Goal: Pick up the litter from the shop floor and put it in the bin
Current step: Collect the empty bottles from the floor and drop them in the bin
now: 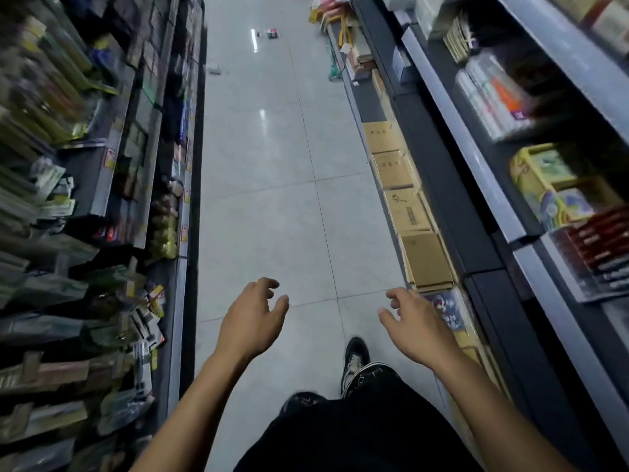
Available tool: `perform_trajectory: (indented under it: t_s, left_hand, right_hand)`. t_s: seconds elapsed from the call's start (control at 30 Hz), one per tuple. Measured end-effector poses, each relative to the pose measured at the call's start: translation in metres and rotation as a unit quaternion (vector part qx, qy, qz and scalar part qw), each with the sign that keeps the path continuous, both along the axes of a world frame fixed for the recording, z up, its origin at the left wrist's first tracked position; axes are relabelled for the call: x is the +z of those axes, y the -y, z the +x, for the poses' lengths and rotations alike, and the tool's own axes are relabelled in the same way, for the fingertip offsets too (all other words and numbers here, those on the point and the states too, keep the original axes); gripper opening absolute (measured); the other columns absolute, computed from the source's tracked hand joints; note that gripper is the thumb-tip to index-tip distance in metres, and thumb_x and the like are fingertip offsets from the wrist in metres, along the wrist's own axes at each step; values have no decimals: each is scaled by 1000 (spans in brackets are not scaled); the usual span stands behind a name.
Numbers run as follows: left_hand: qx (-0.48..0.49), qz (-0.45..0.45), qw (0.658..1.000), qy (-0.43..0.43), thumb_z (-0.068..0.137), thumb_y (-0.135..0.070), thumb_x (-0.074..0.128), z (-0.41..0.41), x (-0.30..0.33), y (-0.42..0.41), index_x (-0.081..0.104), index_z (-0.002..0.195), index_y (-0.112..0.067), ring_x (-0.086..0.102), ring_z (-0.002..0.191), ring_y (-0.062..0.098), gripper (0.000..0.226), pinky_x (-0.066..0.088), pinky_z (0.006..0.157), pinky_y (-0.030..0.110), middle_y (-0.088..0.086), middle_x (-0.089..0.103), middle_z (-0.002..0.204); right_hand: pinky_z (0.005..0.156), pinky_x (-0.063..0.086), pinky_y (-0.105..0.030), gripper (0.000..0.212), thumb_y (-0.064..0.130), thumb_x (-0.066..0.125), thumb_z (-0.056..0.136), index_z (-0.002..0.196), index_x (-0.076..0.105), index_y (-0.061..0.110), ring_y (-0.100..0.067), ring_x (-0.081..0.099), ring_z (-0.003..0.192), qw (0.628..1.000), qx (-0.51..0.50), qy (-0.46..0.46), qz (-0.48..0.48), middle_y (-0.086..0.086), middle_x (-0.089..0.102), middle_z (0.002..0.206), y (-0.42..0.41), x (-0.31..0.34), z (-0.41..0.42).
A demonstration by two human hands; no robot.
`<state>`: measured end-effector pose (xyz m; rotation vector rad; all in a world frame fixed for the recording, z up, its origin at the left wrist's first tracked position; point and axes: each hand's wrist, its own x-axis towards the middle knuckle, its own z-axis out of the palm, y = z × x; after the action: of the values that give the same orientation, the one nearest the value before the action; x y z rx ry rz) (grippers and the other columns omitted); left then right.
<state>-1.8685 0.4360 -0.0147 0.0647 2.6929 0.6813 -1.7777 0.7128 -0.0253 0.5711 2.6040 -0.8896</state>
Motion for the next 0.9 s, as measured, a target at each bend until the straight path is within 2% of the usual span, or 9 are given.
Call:
perform_trajectory:
  t_s: [0.27,0.57,0.77,0.9]
  left_hand:
    - [74,-10,997,4,92,-52,47,-80,6,-33,55,128,-33,63,92,7,41,53,85,38,-12,60,119]
    - [157,-3,988,-7,94,-50,49,-182,3,-11,55,129,-31,62,88,4,40,53,81,36,-11,61,118]
    - [178,13,984,0,95,-48,50,-287,-3,8,56,128,-30,63,91,6,38,54,84,37,-10,61,119]
    - [152,25,988,12,95,-48,49,-363,-1,11,55,129,-30,62,93,6,39,54,85,38,-11,61,120]
  right_hand:
    - [93,49,-37,46,45,50,98,138,51,22,-15,57,113,997,83,-2,-4,2,57,131,-41,7,-141]
    - [96,49,-39,48,45,48,98,139,50,22,-16,57,115,985,173,-23,10,2,58,130,-26,13,-309]
    - [93,50,-38,48,48,48,98,139,49,23,-14,57,113,982,184,-23,31,3,58,129,-9,16,-409]
    - [93,50,-37,49,48,47,98,140,49,24,-14,57,113,985,167,-3,40,4,57,131,-4,20,-467]
